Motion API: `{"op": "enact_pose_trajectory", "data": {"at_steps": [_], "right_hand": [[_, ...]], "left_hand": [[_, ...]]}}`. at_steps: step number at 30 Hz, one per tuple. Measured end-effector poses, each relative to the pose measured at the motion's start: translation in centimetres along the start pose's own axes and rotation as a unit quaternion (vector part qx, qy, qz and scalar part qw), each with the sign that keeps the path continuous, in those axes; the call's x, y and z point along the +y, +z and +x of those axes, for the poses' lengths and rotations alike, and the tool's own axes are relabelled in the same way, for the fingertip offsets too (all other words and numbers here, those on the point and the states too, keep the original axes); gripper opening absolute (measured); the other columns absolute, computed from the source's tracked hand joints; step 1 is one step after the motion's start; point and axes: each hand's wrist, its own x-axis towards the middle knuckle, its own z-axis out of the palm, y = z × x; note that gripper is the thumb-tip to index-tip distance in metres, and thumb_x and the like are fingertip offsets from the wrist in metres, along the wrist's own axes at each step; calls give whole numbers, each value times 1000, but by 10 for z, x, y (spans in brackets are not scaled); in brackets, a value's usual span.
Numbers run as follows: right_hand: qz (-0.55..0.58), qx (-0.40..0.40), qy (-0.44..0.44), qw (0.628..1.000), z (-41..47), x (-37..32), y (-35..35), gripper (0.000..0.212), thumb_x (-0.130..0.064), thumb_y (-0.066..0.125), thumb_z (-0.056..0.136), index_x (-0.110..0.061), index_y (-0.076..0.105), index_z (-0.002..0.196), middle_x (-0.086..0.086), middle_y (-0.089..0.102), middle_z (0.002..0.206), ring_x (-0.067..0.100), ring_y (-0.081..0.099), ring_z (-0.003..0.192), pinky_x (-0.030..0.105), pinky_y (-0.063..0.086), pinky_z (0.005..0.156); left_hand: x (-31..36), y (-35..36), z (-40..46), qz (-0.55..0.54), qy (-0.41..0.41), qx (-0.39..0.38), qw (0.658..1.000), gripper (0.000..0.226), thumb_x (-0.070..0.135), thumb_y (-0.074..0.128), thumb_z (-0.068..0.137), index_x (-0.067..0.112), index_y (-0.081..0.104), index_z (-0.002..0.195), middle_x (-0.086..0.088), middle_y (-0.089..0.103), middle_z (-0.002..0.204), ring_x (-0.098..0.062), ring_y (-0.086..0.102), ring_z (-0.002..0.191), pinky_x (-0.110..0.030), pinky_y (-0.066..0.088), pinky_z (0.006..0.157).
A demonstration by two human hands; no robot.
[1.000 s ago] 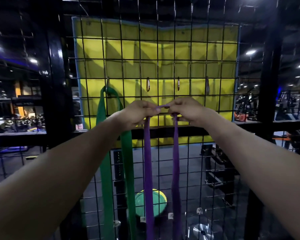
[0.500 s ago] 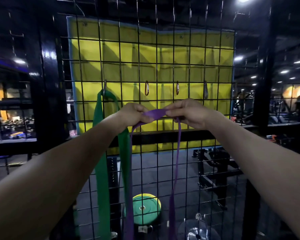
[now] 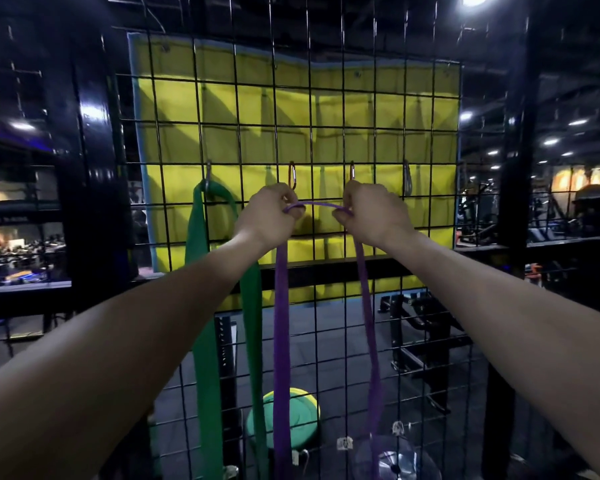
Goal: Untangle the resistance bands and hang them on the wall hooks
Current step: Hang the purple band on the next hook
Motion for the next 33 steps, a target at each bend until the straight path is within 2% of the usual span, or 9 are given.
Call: {"op": "enact_pose_trajectory", "data": {"at_steps": [6, 11, 16, 21, 24, 26, 28, 30, 33], "right_hand": [[106, -48, 22, 993, 13, 0, 8, 16, -23, 53, 91, -13, 63, 98, 10, 67, 97, 29, 61, 93, 30, 42, 68], [367, -189, 71, 908, 12, 16, 12, 15, -19, 69, 81, -15, 57, 73, 2, 56, 69, 17, 52, 70, 28, 41, 67], [533, -304, 87, 785, -5, 26, 37, 19, 1, 61, 82, -16, 56, 89, 2, 60, 76, 15, 60, 75, 34, 49, 78], [388, -426, 38, 817, -22, 47, 76, 18, -9, 69, 77, -19, 55, 82, 3, 60, 83, 20, 57, 86, 36, 48, 78], [320, -463, 23, 826, -24, 59, 82, 14, -17, 69, 81, -17, 56, 84, 3, 61, 85, 15, 58, 80, 27, 52, 68], [350, -450, 36, 821, -17, 65, 75, 6, -13, 64, 86, -12, 58, 86, 5, 62, 83, 14, 61, 74, 19, 54, 60], [405, -417, 65, 811, -3, 68, 63, 6, -11, 59, 89, -6, 60, 92, 8, 63, 87, 16, 64, 78, 18, 56, 66], [431, -367, 70, 821, 17, 65, 48, 15, -12, 55, 91, -2, 60, 101, 9, 64, 88, 15, 65, 80, 20, 56, 67], [408, -293, 34, 864, 46, 50, 29, 22, -9, 57, 89, 5, 61, 107, 9, 64, 80, 17, 62, 75, 22, 52, 65]], "left_hand": [[4, 3, 0, -220, -134, -189, 948, 10, 17, 56, 91, 10, 56, 99, -4, 59, 86, -16, 58, 85, -30, 48, 78], [-8, 11, 4, -401, -181, -147, 886, 13, 17, 59, 89, 10, 60, 99, 0, 50, 75, -6, 53, 68, -25, 56, 75], [7, 27, 13, -488, -217, -63, 843, 12, 13, 57, 91, 9, 54, 81, -4, 46, 67, -10, 48, 62, -27, 59, 64], [3, 35, 24, -487, -253, -9, 836, 12, 15, 57, 91, 8, 59, 82, -4, 50, 68, -10, 51, 64, -31, 57, 72], [-7, 31, 23, -437, -240, 7, 867, 17, 17, 54, 93, 11, 59, 79, -4, 49, 68, -11, 48, 62, -28, 53, 70], [-16, 24, 20, -318, -222, -27, 921, 16, 20, 52, 94, 12, 59, 82, -5, 49, 71, -13, 47, 62, -24, 49, 60], [-22, 17, 15, -176, -222, -79, 956, 9, 17, 56, 91, 11, 60, 96, -8, 55, 85, -17, 53, 75, -31, 50, 72], [-25, 15, 10, -106, -222, -144, 959, 27, 10, 62, 84, 13, 56, 110, -10, 58, 100, -21, 55, 90, -36, 48, 82], [-17, 22, 5, -148, -204, -231, 940, 51, 8, 68, 78, 20, 46, 122, -5, 61, 111, -21, 57, 106, -37, 45, 92]]}}
